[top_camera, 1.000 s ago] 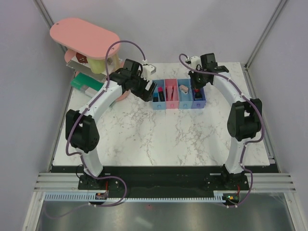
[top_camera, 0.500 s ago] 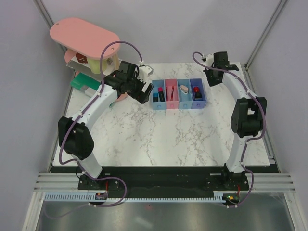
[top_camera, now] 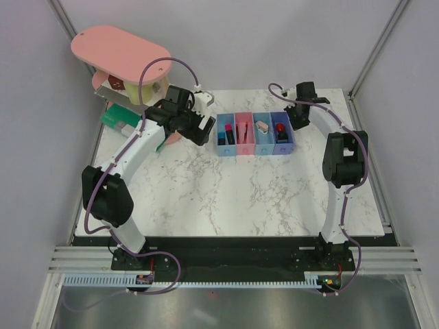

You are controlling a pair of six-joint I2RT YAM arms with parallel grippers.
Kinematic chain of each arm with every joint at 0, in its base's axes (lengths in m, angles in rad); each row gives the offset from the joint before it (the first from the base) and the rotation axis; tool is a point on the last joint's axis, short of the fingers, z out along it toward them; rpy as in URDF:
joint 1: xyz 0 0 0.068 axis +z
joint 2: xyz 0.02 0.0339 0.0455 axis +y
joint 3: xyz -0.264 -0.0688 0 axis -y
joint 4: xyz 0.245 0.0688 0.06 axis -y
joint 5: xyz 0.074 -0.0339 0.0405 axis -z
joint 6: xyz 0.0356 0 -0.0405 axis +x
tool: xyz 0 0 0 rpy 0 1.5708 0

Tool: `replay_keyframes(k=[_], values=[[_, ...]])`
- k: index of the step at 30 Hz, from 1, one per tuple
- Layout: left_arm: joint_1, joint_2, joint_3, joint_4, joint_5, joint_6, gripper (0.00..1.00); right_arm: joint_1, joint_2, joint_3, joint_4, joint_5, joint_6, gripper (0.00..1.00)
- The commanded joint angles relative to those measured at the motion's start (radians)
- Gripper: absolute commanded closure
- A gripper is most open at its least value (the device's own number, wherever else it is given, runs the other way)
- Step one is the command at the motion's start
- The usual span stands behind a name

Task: Sort the stationery into containers
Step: Move the storage box to the center of the board.

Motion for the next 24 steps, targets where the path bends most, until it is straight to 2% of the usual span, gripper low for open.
replay_keyframes(k=[1,24], values=[[0.015,-0.030,0.002,0.034,0.003,0.008,0.00,0.002,-0.024,-0.041,0.051,-0.048,0.022,1.00],[0.031,-0.048,-0.025,0.050,0.028,-0.004,0.00,0.120,-0.061,-0.078,0.061,-0.072,0.037,1.00]])
